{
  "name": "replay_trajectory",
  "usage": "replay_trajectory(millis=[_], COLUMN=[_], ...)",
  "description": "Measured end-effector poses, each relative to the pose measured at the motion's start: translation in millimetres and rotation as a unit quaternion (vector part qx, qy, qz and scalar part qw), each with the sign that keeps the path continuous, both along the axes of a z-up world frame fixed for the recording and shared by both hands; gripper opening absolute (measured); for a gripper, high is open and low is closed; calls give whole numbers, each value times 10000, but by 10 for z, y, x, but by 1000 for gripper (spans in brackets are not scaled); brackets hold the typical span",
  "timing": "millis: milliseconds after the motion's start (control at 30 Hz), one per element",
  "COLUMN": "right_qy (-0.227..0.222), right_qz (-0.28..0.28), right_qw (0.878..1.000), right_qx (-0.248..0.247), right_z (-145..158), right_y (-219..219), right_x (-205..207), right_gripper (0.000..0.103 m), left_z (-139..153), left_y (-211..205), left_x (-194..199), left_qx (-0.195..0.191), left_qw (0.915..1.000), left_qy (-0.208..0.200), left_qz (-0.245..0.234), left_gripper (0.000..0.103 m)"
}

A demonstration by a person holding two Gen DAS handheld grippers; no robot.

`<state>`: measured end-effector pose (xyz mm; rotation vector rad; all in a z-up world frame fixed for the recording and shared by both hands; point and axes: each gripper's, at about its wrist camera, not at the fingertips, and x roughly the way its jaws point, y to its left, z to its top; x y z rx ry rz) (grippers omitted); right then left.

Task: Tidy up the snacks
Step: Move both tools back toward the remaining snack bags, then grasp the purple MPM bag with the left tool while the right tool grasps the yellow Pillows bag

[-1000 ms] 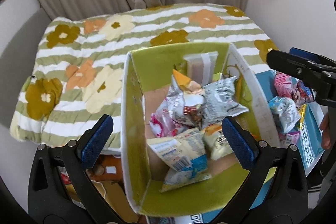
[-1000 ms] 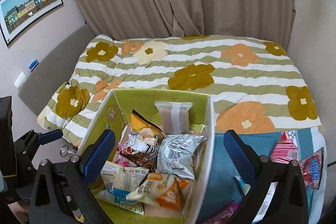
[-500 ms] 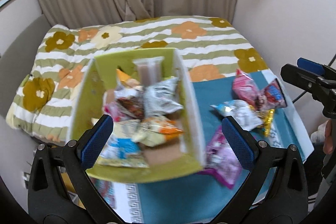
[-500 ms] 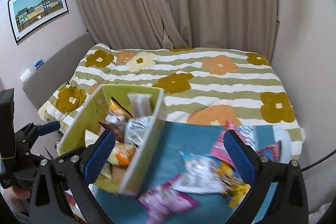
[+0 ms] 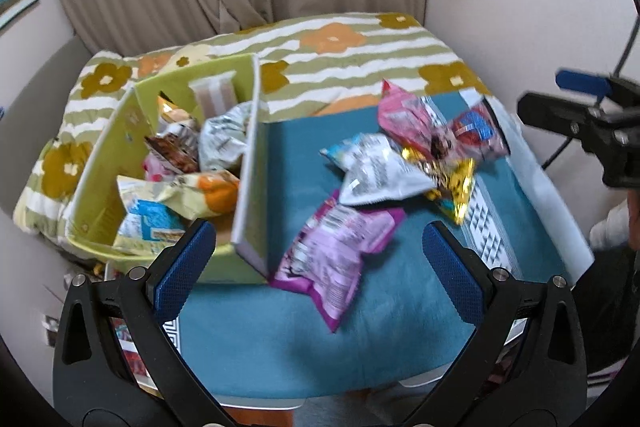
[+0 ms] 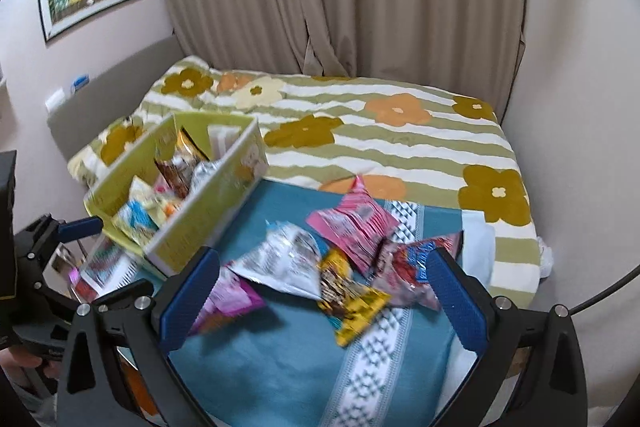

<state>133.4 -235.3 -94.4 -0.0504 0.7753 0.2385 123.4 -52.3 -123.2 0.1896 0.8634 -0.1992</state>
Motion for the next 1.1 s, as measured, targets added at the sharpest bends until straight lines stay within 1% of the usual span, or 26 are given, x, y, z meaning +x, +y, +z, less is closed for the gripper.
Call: replay_trajectory(millis=[33,133,200,333,433,567,633,800,1033,1100], right_qy=[15,54,58,115,235,409,456,449,452,446], right_qz=[35,165,253,407,545,713,789,981,1236,1324], right_qw=[10000,9998,9996,9986,9971,9948,9935,9894,9835,9817], right_qx=[-8,-4,-105,-331,-483,-596,-679,-968,-1238,-1294], right_z=[-50,-236,-388,-688,-903,-1123,-1202,-1322,-1449,-1470], right_y=[-41,-131,-160,-170,-156,-122,-94,-5,49,72], right_x=[-8,-20,-22,-6,31,104,137,224,366,389], right_gripper=[103,103,103,103,103,103,103,103,103,103], left_z=[-45,-276,-434,-704,-890,-1030,-1089,-1226,-1395,-1425], left_y=[-32,-209,-289,-384,-452,-491,-481,-476,-584,-576], left_x=[-16,-47,-45,39,145,253,308,423,500,523], left_qx=[68,481,698,959,1268,1514,1581,1570,1768,1771], left_qw=[10000,9986,9971,9946,9911,9875,9865,9862,9817,9813], left_qy=[-14,-115,-132,-89,-89,-32,55,293,447,516], left_qz=[-30,-182,-274,-388,-400,-437,-416,-434,-557,-550], left_gripper=[102,102,103,103,103,103,103,102,102,102])
